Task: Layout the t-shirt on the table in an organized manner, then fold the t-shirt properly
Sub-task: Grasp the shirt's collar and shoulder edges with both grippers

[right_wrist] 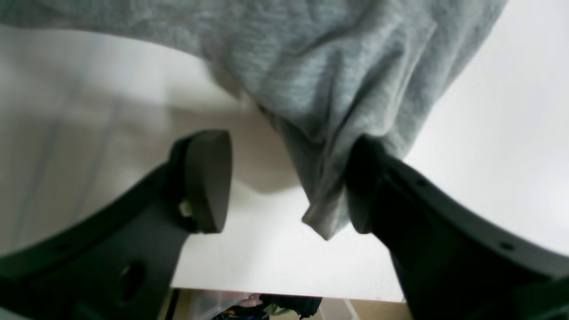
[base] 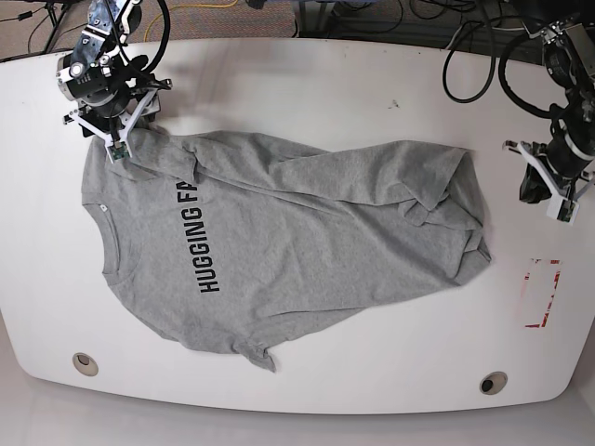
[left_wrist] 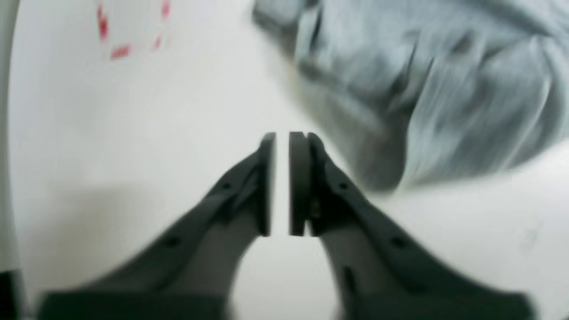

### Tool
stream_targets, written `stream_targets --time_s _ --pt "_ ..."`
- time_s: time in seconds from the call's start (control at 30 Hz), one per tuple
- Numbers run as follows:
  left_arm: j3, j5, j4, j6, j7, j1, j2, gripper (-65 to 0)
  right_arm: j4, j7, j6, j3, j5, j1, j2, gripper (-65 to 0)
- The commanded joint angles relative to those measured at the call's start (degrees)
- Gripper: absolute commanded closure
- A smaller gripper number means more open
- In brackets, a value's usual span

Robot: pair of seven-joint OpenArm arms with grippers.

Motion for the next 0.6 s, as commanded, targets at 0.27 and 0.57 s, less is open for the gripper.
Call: stream_targets --time_s 0.27,0.57 --pt "5.3 -0.5 -7.1 10.3 -1.0 -9.5 5.7 -29.3 1.1 1.6 -0.1 0.1 0.2 4.3 0.7 -37.9" --pt "10.1 -0.5 -10.1 10.4 -1.1 -14.0 10.1 -29.3 0.9 2.0 -0.1 0.2 -0.1 8.6 2.1 -37.9"
